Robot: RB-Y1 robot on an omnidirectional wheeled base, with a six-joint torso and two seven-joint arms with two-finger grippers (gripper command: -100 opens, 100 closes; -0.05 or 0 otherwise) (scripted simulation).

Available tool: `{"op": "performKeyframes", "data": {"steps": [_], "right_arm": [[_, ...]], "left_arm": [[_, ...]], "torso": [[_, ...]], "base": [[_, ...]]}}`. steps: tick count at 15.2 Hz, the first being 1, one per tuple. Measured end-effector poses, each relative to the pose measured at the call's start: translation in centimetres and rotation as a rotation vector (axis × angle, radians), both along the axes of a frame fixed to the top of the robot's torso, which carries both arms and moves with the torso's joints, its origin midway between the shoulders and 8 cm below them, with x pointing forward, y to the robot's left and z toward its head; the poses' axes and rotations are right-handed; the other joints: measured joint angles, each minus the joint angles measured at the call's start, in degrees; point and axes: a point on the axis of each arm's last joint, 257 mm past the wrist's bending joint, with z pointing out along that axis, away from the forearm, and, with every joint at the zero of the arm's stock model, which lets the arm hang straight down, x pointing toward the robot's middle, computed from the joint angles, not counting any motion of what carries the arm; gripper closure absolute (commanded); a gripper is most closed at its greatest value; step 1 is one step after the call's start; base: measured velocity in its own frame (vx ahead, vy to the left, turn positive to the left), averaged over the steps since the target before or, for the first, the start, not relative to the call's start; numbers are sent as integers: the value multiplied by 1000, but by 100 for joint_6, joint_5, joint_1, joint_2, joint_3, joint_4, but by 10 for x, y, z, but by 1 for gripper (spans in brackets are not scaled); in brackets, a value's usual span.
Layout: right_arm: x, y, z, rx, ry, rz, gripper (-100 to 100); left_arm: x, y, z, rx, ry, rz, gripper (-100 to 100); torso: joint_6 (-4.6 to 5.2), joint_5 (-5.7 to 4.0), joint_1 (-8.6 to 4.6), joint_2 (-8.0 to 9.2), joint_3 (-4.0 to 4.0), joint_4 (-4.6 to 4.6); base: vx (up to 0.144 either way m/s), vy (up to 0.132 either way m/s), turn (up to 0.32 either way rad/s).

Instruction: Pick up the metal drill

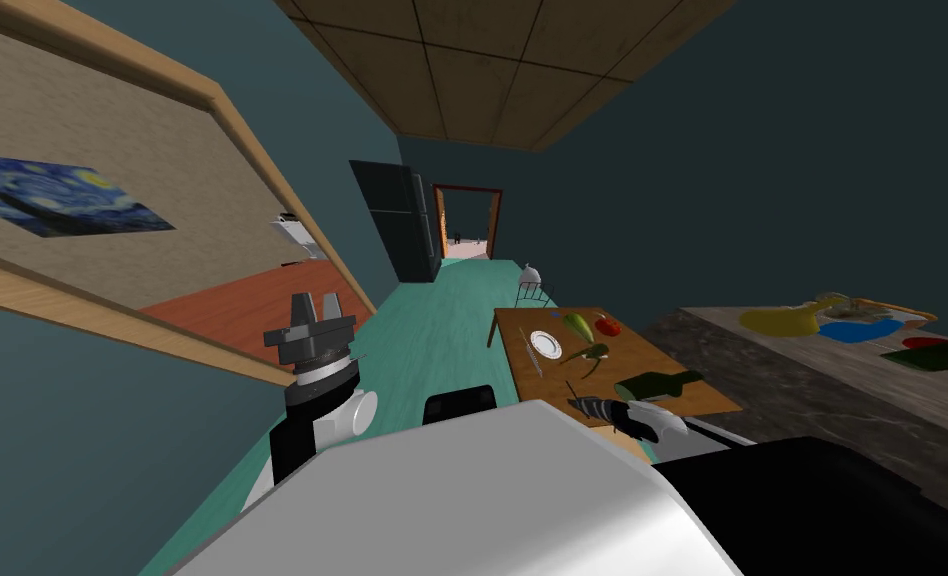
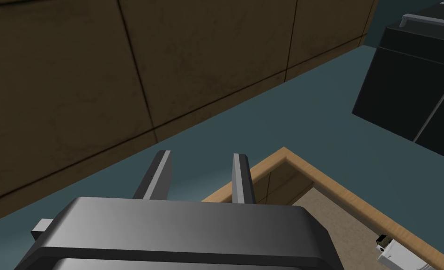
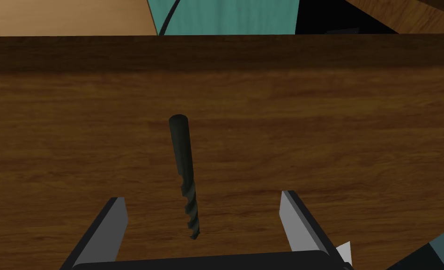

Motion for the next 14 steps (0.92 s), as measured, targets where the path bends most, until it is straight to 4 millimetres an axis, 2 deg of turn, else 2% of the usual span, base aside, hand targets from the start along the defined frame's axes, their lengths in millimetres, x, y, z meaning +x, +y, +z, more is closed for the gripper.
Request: {"op": "performKeyframes", "data": {"steps": [14], "right_arm": [[-31, 9, -8, 3, -22, -27, -100]], "left_arm": [[0, 0, 0, 0, 0, 0, 0]], "torso": [[0, 3, 8, 18, 11, 5]], "base": [[18, -8, 28]]}}
